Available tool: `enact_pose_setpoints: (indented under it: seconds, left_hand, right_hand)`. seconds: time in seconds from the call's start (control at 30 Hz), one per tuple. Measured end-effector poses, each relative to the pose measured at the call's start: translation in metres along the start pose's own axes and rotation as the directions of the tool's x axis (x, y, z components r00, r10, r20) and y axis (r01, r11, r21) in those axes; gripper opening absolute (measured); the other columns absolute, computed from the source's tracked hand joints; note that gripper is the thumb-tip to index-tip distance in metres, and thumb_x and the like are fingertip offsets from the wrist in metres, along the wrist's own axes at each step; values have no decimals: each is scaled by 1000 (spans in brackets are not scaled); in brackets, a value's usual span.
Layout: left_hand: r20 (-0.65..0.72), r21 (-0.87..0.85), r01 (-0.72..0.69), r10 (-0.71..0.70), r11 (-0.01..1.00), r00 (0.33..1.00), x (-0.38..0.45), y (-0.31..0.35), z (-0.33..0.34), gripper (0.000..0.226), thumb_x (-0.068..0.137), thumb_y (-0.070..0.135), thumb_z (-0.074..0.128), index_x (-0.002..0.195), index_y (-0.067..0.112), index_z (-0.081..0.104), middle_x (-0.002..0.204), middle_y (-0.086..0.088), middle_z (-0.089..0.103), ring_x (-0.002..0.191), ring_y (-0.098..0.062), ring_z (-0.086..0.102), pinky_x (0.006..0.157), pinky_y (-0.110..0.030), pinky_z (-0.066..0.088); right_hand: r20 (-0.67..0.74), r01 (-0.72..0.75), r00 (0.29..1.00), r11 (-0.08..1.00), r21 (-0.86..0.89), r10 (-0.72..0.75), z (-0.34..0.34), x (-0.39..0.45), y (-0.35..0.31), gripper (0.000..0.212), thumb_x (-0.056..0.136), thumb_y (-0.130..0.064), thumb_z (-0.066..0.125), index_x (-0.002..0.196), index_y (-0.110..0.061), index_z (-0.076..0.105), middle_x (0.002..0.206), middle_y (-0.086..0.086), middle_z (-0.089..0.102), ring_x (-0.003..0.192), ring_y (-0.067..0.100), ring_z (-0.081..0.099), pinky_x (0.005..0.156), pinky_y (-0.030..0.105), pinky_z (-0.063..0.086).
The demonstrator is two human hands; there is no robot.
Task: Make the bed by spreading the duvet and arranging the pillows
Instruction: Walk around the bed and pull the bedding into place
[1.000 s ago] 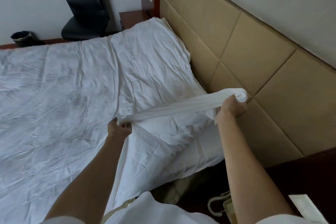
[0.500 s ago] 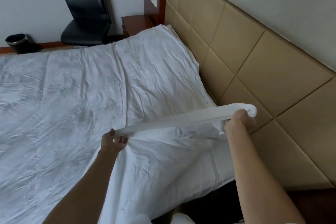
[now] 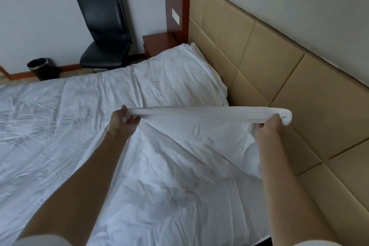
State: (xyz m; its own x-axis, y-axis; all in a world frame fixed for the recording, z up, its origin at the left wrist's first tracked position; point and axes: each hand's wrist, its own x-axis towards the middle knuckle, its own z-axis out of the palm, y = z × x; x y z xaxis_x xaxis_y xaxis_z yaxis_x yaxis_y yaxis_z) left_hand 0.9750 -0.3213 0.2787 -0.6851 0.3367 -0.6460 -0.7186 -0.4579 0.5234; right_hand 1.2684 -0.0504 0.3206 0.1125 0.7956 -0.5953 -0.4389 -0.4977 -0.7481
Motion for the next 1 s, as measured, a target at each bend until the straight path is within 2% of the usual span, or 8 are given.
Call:
enact_pose_setpoints:
  seconds: [0.13,0.27,0.4,0.5,0.6,0.67,0.83,1.0]
  left_hand:
    - [41,10,-73,72,997,997,15,15,59,30,100,16,43,72,18,55,73,-1,39,69,-13,43,90,-29,47]
    - [94,-51,-116,121,992,988,37,23,101,28,101,14,45,75,16,53,81,4,50,76,-4,57,99,-24,44]
    - [119,-50,-140,145,989,982,66,24,101,22,100,14,48,78,11,53,77,-4,50,79,-15,57,106,-36,45]
    - [117,-56,-146,152,988,981,74,9,103,19,101,16,48,85,11,57,89,-4,56,89,-18,61,107,-40,44]
    - [256,28,-114,103,993,961,76,-17,107,24,101,33,48,110,13,59,111,-3,58,108,-25,60,105,-51,43]
    - [345,269,-70,-29,961,938,79,-41,104,40,98,44,49,129,20,54,124,2,55,118,-26,57,104,-56,43]
    - [246,785,12,-330,620,911,71,-98,81,31,99,32,52,117,12,67,122,-5,68,114,-25,63,91,-43,52]
    - [101,994,-81,-291,78,951,43,-117,27,29,101,26,48,100,9,71,102,-12,73,90,-24,70,80,-35,54]
  right_hand:
    - [66,2,998,993,119,-10,45,32,-18,23,99,-28,55,117,-13,54,106,4,64,81,16,64,61,28,58]
    - [174,37,983,993,109,-56,93,51,-33,34,95,-32,61,125,-16,56,109,1,66,89,14,66,58,25,58]
    - [333,113,937,994,-1,-106,125,71,-29,44,93,-35,64,133,-19,55,118,1,67,101,14,67,74,28,59]
    - [499,156,860,986,-64,-104,137,89,-29,20,97,-24,60,117,-24,60,119,0,66,110,15,64,86,30,56]
    - [675,206,737,958,-201,-17,137,101,-23,47,98,-18,58,142,-25,42,137,-11,47,125,9,51,105,32,46]
    - [675,236,735,909,-345,65,128,107,-6,57,98,-15,55,150,-25,32,139,-11,38,129,10,44,108,36,44]
    - [488,134,801,691,-710,346,75,112,55,19,100,-15,53,118,-10,58,113,9,60,100,22,61,81,36,55]
    - [383,177,779,411,-894,497,4,112,105,22,98,-19,54,115,-6,62,96,8,70,84,21,69,77,35,57]
